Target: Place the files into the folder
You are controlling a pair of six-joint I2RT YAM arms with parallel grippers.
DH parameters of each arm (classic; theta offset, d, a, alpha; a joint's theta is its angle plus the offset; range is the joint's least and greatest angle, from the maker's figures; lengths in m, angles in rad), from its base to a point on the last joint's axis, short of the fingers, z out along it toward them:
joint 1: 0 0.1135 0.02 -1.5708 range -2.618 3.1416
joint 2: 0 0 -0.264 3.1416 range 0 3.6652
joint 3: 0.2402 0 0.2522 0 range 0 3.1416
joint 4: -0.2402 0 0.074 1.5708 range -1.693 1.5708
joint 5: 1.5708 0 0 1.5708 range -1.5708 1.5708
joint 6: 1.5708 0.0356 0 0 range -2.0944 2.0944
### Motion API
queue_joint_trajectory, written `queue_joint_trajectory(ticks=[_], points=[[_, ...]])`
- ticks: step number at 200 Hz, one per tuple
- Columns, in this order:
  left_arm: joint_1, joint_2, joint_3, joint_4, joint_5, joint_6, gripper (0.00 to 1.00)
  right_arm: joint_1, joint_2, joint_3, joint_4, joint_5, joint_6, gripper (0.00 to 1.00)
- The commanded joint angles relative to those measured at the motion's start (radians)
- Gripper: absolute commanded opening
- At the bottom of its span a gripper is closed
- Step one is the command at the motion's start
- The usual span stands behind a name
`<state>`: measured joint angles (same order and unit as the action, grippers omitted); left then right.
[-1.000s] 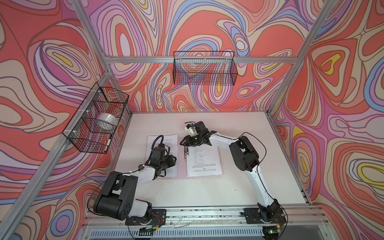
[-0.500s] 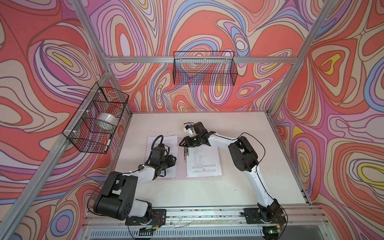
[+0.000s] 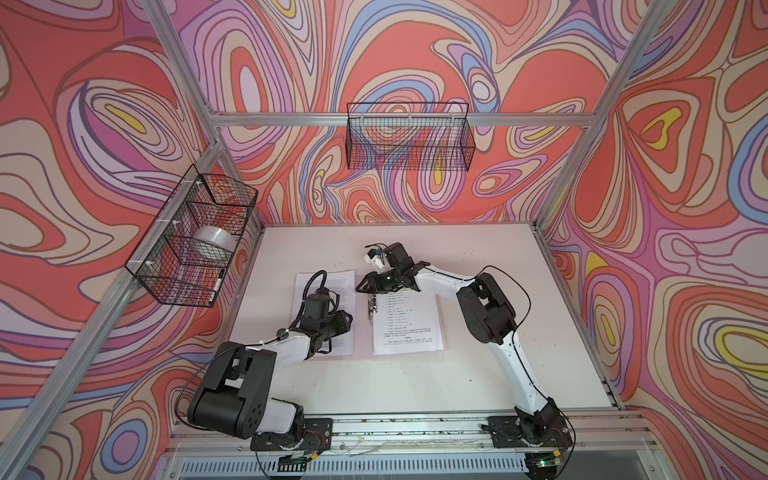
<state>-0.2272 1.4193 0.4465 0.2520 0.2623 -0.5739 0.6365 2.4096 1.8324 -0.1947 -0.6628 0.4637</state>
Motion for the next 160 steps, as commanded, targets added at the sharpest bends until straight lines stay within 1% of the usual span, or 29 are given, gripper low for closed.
queue_joint_trajectory(ticks=[1, 88, 110, 125, 160], points=[[0.009, 0.01, -0.006, 0.012, 0.004, -0.006, 0.33, 0.015, -0.087, -0.011, -0.006, -0.006, -0.021, 0.41], [0.009, 0.01, -0.006, 0.012, 0.008, -0.005, 0.33, 0.037, -0.183, -0.107, -0.028, 0.003, -0.043, 0.41], [0.009, 0.011, -0.006, 0.013, 0.008, -0.006, 0.33, 0.038, -0.222, -0.166, 0.002, 0.038, -0.033, 0.41], [0.009, 0.013, -0.005, 0.013, 0.009, -0.005, 0.33, 0.037, -0.208, -0.132, -0.047, 0.083, -0.046, 0.41], [0.009, 0.013, -0.005, 0.01, 0.009, -0.004, 0.33, 0.034, -0.12, -0.014, -0.121, 0.127, -0.062, 0.43]])
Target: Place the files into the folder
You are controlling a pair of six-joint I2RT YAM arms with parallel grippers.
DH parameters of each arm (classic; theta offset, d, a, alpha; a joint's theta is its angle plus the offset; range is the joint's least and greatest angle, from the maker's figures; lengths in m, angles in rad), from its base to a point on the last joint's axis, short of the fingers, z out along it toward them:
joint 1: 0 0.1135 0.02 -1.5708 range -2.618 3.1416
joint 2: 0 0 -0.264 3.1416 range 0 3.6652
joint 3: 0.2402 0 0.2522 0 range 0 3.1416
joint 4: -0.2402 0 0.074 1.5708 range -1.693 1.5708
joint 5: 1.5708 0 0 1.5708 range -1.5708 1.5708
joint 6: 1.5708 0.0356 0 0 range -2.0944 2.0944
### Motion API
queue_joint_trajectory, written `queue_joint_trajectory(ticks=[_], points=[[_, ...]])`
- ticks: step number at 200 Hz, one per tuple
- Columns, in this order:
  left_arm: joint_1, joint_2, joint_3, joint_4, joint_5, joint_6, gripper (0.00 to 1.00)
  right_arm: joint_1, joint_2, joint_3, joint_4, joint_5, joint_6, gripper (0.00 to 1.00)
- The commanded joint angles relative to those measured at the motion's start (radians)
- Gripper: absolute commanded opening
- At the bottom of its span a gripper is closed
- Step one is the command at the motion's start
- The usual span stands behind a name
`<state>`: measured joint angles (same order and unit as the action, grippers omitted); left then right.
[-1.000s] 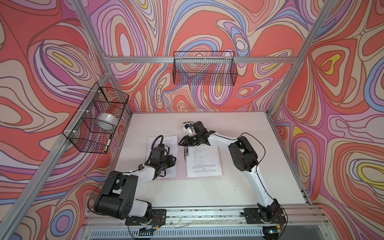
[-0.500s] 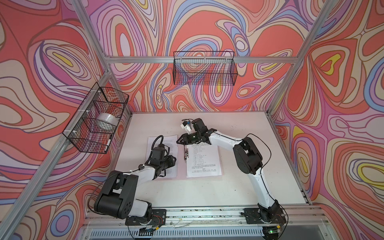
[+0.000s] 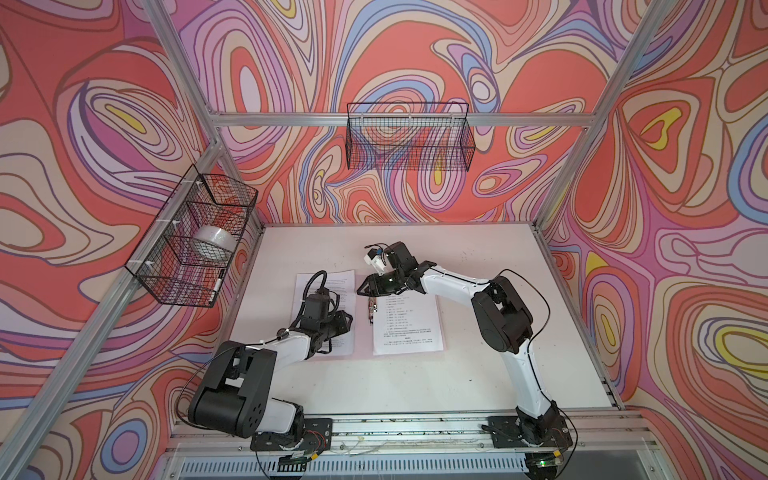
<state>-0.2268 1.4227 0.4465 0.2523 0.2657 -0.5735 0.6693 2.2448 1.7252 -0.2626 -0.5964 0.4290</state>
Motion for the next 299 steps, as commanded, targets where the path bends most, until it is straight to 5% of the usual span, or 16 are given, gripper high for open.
queue_joint_trajectory(ticks=[1, 46, 299], points=[[0.009, 0.01, -0.005, 0.01, 0.007, -0.005, 0.33, 0.001, 0.048, 0.096, -0.055, 0.062, -0.028, 0.43], [0.009, 0.013, -0.002, 0.009, 0.009, -0.005, 0.33, -0.011, 0.114, 0.195, -0.135, 0.121, -0.065, 0.52], [0.01, 0.022, 0.006, 0.001, 0.004, -0.005, 0.33, -0.036, 0.187, 0.22, -0.121, 0.066, -0.039, 0.48]])
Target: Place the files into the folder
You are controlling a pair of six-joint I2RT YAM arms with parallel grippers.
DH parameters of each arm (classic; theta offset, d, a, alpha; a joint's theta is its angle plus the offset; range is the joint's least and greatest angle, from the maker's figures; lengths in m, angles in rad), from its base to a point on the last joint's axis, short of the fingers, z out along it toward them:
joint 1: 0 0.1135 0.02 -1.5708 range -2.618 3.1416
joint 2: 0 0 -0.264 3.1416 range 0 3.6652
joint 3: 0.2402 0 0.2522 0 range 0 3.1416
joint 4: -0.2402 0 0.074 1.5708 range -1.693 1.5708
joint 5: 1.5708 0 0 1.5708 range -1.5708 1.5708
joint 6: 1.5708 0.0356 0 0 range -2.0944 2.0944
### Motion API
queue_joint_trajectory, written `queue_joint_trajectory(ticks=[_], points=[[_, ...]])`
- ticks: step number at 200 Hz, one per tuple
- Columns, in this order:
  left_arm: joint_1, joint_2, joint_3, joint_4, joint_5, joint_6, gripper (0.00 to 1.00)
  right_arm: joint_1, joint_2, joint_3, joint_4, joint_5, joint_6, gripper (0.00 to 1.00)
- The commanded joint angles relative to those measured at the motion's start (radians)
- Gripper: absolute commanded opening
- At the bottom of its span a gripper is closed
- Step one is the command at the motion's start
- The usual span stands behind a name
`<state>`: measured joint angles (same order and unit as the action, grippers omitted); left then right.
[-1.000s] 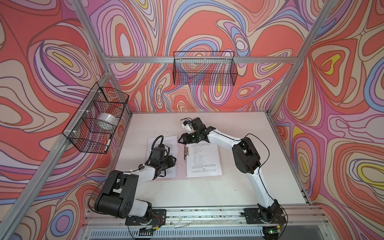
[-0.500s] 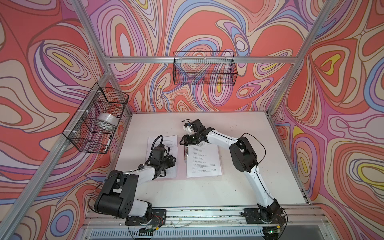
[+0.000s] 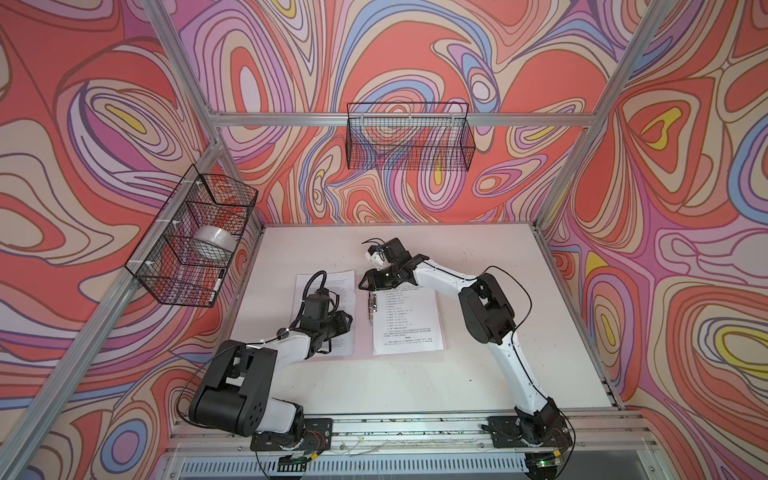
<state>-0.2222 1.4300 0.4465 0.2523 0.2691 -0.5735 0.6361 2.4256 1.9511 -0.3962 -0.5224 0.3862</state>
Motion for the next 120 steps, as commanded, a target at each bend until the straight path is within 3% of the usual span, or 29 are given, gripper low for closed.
queue_joint_trajectory(ticks=[1, 120], points=[[0.006, 0.015, 0.006, 0.001, 0.001, -0.006, 0.33, -0.003, 0.006, -0.006, 0.013, -0.007, 0.004, 0.48], [0.007, 0.013, 0.006, -0.004, -0.005, -0.008, 0.33, -0.003, 0.045, 0.045, -0.006, -0.015, 0.007, 0.48]])
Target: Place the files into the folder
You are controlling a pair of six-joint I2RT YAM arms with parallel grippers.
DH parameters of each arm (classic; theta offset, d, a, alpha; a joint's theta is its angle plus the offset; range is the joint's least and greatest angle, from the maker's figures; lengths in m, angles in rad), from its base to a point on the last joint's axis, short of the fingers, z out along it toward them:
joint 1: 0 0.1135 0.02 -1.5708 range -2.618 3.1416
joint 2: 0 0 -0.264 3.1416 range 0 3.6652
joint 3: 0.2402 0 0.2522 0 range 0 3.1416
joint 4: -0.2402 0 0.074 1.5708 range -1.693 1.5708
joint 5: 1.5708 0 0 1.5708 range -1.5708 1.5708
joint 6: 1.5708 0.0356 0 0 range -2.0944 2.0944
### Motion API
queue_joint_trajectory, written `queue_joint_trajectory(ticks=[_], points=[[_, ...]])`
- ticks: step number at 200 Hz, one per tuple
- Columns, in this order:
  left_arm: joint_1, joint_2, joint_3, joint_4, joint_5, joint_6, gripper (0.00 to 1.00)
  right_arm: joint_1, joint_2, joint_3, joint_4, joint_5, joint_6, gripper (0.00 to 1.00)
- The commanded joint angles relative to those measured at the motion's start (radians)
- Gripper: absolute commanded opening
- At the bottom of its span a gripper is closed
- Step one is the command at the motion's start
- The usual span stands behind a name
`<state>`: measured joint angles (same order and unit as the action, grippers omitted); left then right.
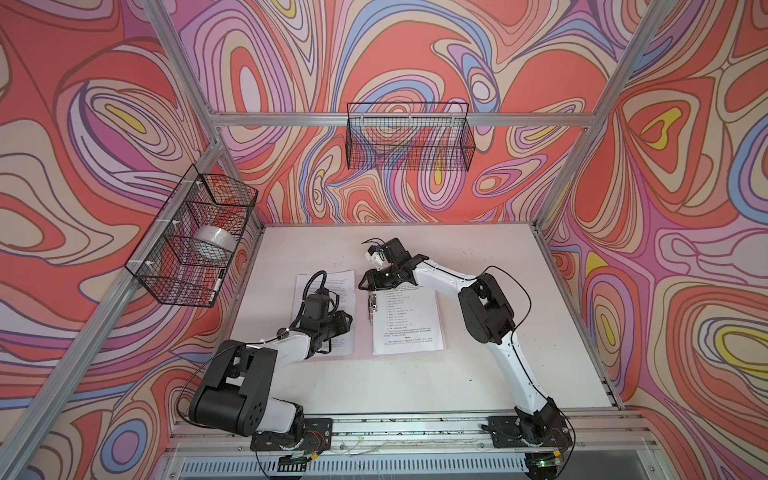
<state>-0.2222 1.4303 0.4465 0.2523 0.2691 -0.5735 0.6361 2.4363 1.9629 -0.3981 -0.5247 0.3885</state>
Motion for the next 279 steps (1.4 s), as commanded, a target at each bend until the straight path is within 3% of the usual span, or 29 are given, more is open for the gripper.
queue_joint_trajectory(ticks=[1, 279], points=[[0.006, 0.012, 0.006, -0.003, -0.004, -0.008, 0.33, -0.003, 0.035, 0.034, -0.004, -0.013, 0.005, 0.48], [0.006, 0.01, 0.001, -0.001, -0.022, -0.015, 0.32, 0.017, -0.09, -0.057, 0.063, -0.087, 0.0, 0.45]])
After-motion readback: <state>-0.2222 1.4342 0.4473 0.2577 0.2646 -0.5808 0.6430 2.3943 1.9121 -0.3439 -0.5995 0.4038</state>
